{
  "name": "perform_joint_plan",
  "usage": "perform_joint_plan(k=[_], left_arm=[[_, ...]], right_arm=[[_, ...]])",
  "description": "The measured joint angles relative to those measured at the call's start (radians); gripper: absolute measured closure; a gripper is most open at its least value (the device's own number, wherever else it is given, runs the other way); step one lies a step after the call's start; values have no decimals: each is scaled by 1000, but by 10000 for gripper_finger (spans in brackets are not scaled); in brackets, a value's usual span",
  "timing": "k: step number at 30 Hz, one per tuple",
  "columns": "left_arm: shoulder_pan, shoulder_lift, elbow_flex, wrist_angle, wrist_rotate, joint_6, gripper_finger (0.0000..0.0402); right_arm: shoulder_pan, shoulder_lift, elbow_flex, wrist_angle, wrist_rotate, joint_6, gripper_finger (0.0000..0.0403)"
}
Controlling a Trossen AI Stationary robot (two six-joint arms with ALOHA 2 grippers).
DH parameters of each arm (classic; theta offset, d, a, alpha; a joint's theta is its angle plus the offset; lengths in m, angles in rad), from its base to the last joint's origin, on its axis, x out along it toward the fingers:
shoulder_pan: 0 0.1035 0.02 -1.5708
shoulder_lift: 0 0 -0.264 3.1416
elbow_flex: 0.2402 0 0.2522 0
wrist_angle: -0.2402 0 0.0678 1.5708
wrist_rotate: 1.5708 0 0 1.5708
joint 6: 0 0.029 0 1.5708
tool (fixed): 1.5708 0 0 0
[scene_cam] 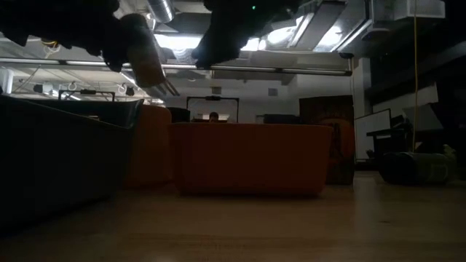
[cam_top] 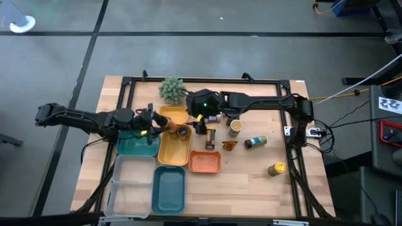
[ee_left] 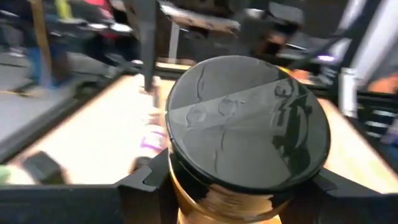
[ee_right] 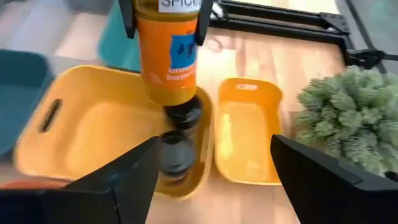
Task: Sort spices by type
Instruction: Put the black seasoning bottle into the bottom yellow bin
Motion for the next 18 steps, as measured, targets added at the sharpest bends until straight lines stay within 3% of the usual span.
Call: perform_joint_plan(k=[9, 18], left_arm=[[-163, 66, 0, -35, 33, -84, 221], [-218, 207, 0, -40, -61, -101, 220]], right_arm=[[64, -1, 0, -25, 56, 83, 100], [107, -1, 0, -10, 99, 221, 100]])
